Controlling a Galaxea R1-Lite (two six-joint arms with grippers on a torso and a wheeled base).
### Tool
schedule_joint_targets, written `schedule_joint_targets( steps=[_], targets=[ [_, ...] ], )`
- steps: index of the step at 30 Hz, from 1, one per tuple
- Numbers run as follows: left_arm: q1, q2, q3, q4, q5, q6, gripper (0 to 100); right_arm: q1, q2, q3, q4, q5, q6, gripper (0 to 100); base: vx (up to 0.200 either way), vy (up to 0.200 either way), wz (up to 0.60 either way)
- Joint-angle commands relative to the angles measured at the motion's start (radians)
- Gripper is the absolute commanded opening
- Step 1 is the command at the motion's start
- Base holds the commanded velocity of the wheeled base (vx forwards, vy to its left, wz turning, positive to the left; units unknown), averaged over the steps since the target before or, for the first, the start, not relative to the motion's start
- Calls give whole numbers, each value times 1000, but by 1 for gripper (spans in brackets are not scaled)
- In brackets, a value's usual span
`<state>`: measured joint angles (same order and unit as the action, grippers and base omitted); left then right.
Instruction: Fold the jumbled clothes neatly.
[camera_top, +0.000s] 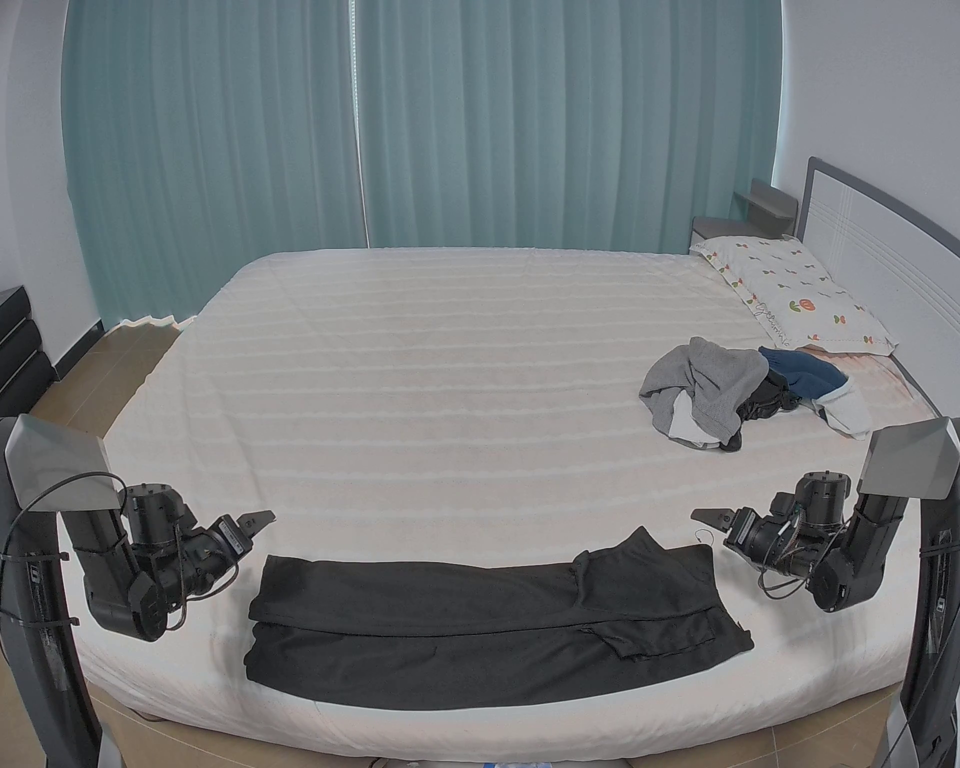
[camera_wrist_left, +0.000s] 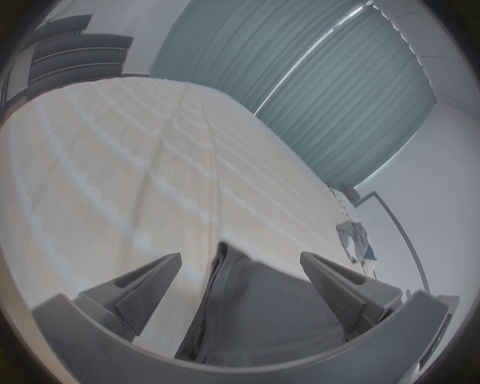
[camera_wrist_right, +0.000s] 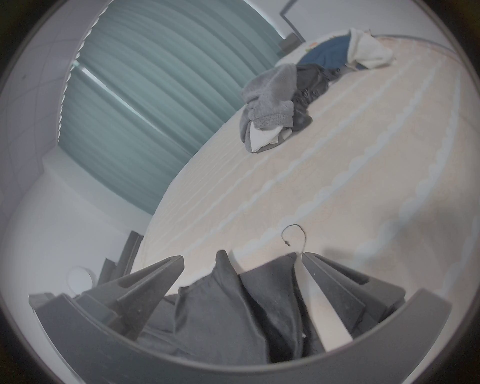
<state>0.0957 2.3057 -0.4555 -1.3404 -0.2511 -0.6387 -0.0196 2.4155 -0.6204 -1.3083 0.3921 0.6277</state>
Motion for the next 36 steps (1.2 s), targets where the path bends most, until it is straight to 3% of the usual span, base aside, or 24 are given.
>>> schedule_joint_targets(
  steps=[1, 3, 8, 23, 24, 31, 36],
  targets=[
    [-94, 35, -170, 129, 70, -101, 100, 30, 19, -111, 103, -16, 90, 100, 0, 0, 0],
    [-119, 58, -204, 204, 73, -133, 100, 30, 30, -108, 107, -19, 95, 100, 0, 0, 0],
    [-122, 92, -209, 211, 138, -124, 100, 33, 48, -105, 100, -22, 96, 100, 0, 0, 0],
    [-126, 90, -193, 218, 157, -121, 100, 47, 71, -81, 34, -42, 93, 100, 0, 0, 0],
    [-126, 90, -193, 218, 159, -119, 0, 49, 71, -81, 34, -45, 93, 100, 0, 0, 0],
    [-128, 89, -158, 213, 207, -108, 0, 50, 68, -74, 34, -67, 93, 100, 0, 0, 0],
    [-117, 86, -130, 205, 233, -111, 0, 66, 51, -24, 34, -122, 92, 100, 0, 0, 0]
  ],
)
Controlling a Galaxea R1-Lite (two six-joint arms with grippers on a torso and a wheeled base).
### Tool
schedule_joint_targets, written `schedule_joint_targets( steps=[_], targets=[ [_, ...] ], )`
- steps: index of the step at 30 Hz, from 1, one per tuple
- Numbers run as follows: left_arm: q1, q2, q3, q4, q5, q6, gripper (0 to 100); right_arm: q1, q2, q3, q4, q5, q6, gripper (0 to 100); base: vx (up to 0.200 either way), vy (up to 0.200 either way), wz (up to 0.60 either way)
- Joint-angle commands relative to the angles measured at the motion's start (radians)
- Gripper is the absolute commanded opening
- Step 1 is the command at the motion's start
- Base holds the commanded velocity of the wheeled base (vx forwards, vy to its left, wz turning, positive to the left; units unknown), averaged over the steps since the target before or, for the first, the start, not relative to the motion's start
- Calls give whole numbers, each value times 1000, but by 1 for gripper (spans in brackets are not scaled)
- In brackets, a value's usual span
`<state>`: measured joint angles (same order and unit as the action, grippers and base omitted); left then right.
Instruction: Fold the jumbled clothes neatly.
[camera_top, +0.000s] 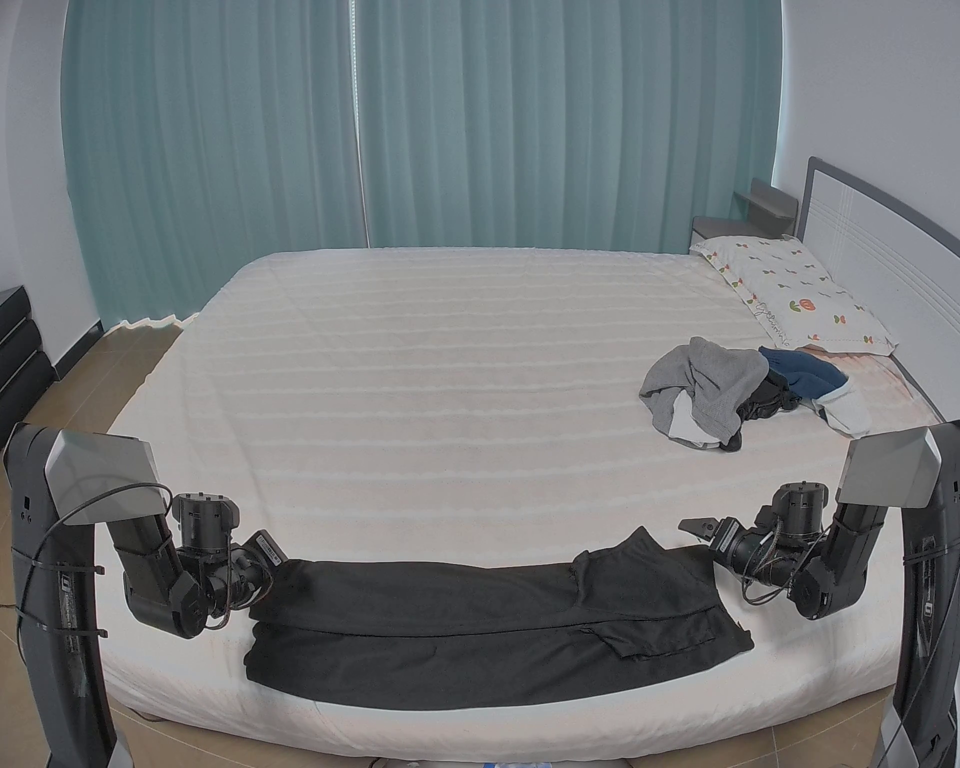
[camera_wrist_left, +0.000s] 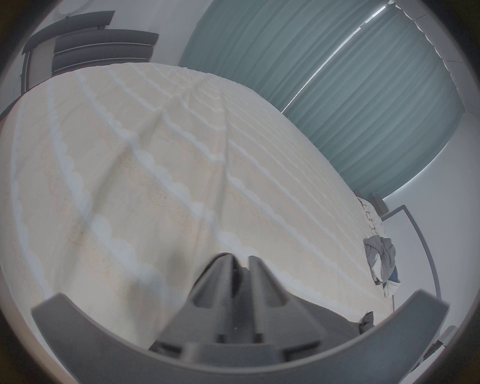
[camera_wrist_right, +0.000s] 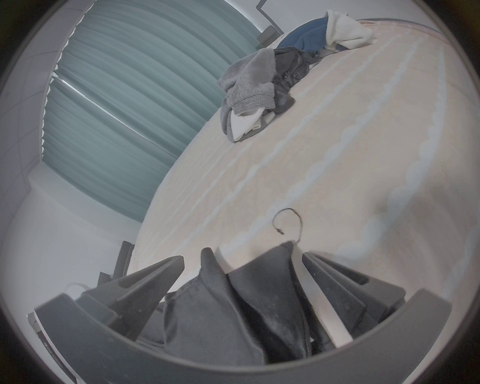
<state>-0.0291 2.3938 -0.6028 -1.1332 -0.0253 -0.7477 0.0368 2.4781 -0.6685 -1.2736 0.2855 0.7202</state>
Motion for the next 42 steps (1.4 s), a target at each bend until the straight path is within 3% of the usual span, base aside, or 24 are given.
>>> schedule_joint_targets(
  steps=[1, 4, 23, 24, 37, 42],
  targets=[
    [12, -1, 18, -5, 18, -4, 0, 9, -15, 26, -1, -34, -1, 100, 0, 0, 0],
    [32, -2, 9, -10, 59, -9, 0, 8, -22, 26, -1, -52, 2, 100, 0, 0, 0],
    [41, -2, 17, -26, 58, -21, 0, 31, -15, 15, 16, -48, 15, 100, 0, 0, 0],
    [41, -1, 17, -26, 58, -21, 0, 31, -15, 15, 16, -48, 13, 0, 0, 0, 0],
    [41, -4, 26, -19, 51, -21, 0, 11, -11, -52, 17, -54, 5, 0, 0, 0, 0],
    [37, -10, 40, -19, 50, -19, 0, 0, 4, -48, 17, -52, -39, 0, 0, 0, 0]
  ],
)
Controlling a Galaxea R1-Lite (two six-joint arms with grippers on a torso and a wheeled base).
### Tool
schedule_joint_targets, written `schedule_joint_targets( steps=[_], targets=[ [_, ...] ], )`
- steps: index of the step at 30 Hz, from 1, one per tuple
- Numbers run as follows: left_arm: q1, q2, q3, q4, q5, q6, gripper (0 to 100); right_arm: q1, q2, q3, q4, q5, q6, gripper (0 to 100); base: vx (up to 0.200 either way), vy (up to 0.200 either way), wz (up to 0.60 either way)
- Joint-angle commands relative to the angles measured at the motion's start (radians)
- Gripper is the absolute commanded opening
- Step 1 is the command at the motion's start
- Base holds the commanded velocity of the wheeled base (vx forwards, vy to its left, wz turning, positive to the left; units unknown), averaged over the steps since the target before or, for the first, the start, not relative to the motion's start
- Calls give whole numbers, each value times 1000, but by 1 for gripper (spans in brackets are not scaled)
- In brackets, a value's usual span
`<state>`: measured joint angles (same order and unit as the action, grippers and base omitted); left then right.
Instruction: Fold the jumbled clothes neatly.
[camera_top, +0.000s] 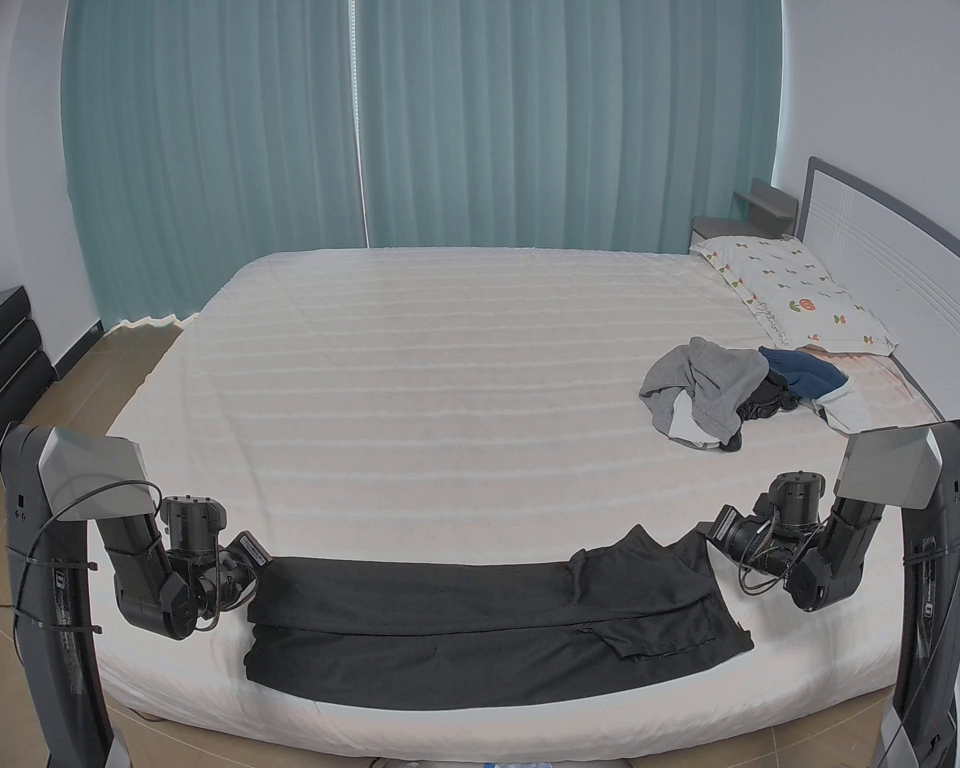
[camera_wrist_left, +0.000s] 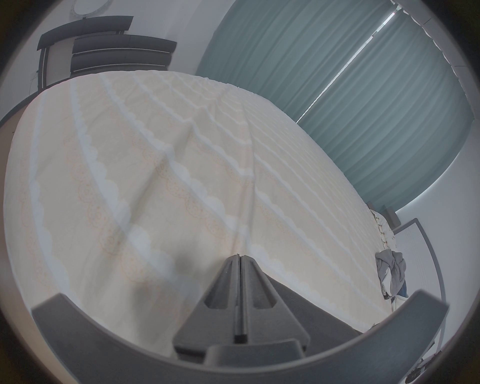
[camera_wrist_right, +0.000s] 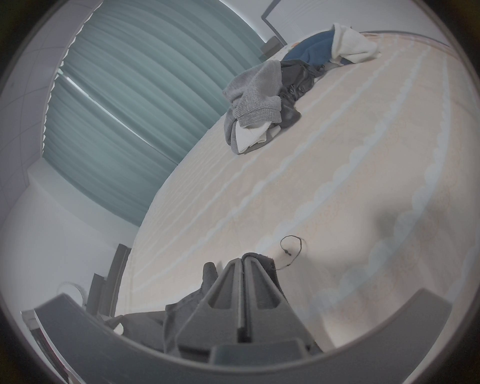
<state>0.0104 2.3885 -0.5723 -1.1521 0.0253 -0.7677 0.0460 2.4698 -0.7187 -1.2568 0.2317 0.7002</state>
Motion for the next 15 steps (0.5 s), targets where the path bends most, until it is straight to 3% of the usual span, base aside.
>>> schedule_joint_targets(
  steps=[1, 4, 5, 12, 15],
  targets=[
    [-6, -5, 9, 0, -1, 1, 0, -11, 14, 5, 0, 3, -27, 0, 0, 0, 0],
    [-12, -6, 12, 0, -1, 1, 0, -15, 15, 7, 0, 5, -34, 0, 0, 0, 0],
    [-15, -6, 19, 0, -2, 1, 100, -21, 15, 4, -3, 6, -36, 100, 0, 0, 0],
    [-20, -12, 32, 2, -15, 2, 100, -37, -37, 7, -42, 12, -34, 100, 0, 0, 0],
    [-4, -51, 35, 3, -91, -4, 100, -6, -120, 67, -52, 58, -31, 100, 0, 0, 0]
  ],
)
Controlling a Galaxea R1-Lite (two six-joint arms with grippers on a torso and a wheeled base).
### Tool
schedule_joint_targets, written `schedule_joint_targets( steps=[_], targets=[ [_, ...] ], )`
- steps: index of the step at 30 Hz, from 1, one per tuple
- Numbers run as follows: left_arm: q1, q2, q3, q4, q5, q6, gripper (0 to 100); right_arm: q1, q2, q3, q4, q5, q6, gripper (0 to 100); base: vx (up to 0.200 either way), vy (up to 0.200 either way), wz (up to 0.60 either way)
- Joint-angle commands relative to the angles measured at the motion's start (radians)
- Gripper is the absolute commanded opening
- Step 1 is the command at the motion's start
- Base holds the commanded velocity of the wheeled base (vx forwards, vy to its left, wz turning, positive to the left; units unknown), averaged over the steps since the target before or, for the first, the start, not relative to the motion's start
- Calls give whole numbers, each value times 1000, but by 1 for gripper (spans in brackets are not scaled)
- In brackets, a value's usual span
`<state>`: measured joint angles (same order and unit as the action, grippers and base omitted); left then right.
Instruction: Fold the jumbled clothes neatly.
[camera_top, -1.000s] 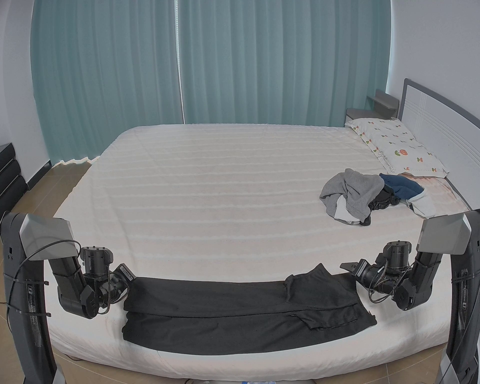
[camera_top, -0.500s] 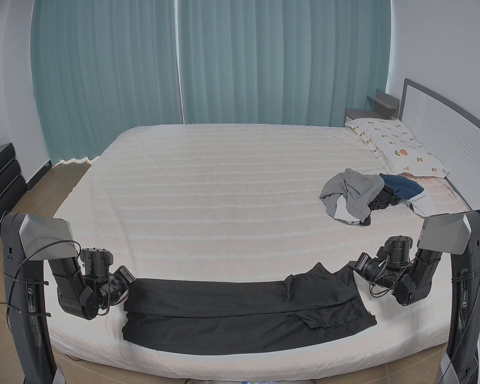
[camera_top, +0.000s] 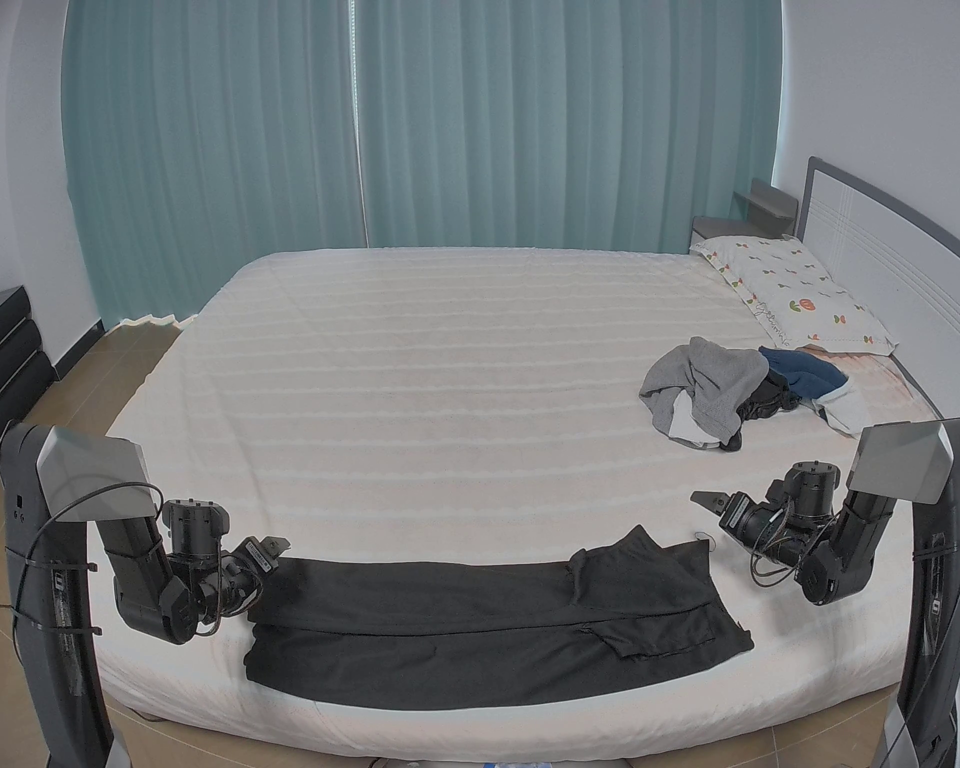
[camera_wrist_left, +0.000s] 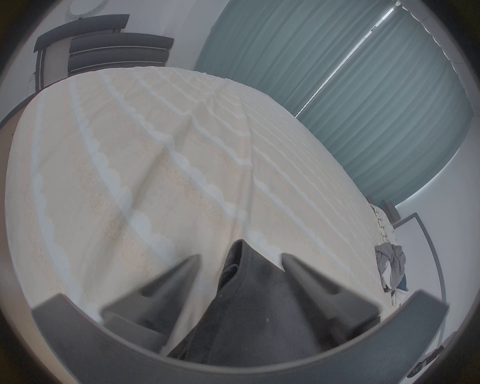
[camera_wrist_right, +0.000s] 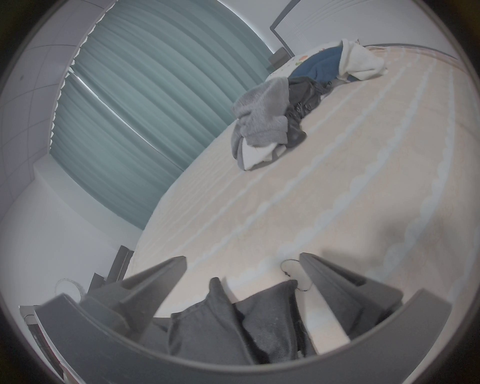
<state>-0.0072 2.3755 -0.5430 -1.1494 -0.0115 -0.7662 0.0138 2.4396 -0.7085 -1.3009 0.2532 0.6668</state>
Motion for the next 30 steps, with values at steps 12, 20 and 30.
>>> schedule_joint_targets(
  steps=[12, 20, 30],
  targets=[
    [32, -50, -3, -9, -117, -94, 100, 95, 15, 121, 6, 124, -119, 100, 0, 0, 0],
    [32, -50, -3, -10, -119, -94, 100, 107, 24, 119, 8, 130, -121, 100, 0, 0, 0],
    [32, -50, -3, -10, -120, -94, 100, 106, 10, 124, 66, 130, -133, 0, 0, 0, 0]
  ],
)
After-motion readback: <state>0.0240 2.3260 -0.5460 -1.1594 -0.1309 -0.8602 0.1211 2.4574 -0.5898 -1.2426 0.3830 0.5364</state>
